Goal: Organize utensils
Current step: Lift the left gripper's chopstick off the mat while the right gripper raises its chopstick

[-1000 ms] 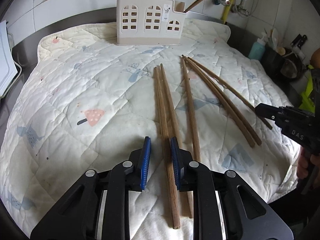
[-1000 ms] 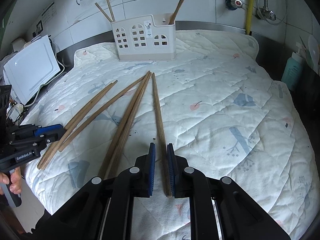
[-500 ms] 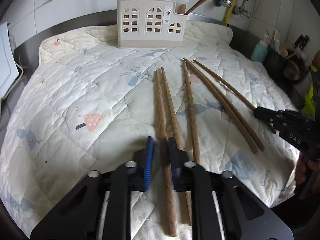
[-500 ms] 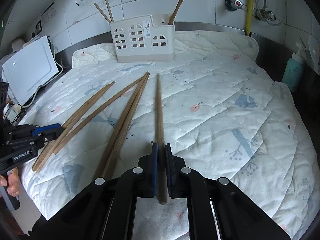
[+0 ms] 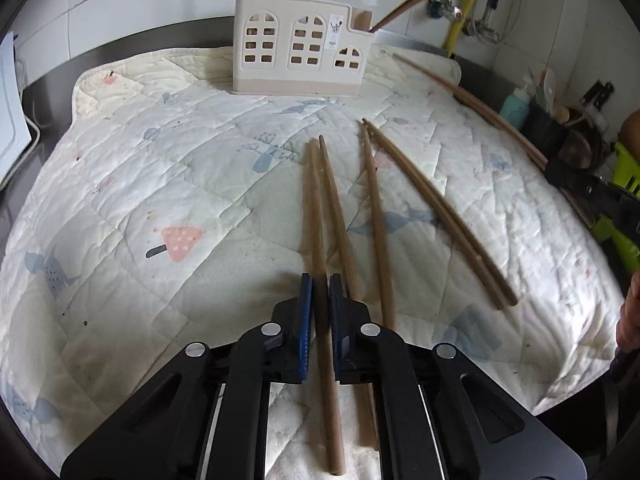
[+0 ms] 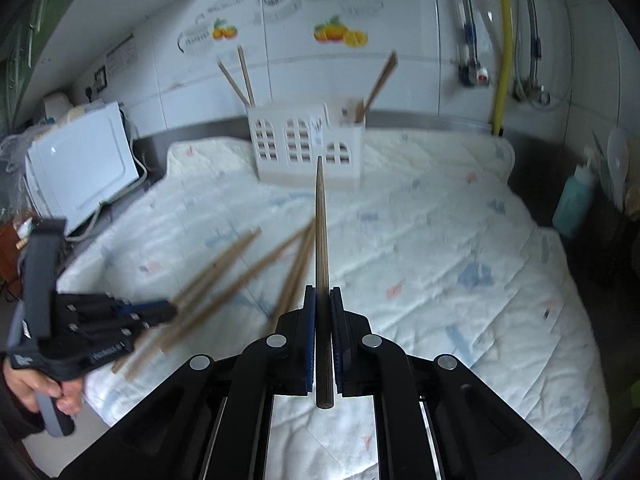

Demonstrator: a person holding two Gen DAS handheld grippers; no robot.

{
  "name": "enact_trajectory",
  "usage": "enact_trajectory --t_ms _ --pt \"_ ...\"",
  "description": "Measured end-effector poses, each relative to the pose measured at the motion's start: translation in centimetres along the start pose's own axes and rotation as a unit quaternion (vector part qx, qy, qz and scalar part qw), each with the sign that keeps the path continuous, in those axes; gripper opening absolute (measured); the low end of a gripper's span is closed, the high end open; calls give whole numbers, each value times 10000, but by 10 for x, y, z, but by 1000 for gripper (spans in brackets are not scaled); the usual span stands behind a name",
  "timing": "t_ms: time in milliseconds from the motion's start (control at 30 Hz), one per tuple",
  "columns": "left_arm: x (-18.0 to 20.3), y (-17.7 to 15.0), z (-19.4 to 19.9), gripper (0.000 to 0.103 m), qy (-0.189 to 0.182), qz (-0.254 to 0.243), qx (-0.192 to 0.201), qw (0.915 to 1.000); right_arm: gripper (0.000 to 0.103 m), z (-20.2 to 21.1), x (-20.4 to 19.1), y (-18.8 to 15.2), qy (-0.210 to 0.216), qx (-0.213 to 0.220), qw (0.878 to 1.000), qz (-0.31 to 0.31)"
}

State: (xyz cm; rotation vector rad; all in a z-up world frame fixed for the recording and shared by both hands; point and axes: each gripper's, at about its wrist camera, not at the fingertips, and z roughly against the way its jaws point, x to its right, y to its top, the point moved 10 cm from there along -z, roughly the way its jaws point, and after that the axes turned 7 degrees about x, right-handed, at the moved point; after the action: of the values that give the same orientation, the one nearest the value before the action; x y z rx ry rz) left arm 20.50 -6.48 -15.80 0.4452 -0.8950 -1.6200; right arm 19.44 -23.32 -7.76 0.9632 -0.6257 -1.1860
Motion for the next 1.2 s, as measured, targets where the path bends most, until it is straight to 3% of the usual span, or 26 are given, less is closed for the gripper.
enact_trajectory --t_ms 200,333,767,1067,1200 --pt "2 15 14 5 -233 70 187 9995 7 15 -2 38 76 314 9995 63" --pt "2 28 23 5 -458 147 245 9985 7 15 -5 47 133 277 9995 103" --pt "-12 58 40 5 -367 35 581 9976 7 4 -11 17 91 -189 9992 350" --pt "-16 63 39 5 -363 43 580 9976 7 -11 1 -19 -44 -696 9973 221" --pt "-15 70 41 5 -343 -32 645 9973 7 -7 5 -13 -60 -595 9981 166"
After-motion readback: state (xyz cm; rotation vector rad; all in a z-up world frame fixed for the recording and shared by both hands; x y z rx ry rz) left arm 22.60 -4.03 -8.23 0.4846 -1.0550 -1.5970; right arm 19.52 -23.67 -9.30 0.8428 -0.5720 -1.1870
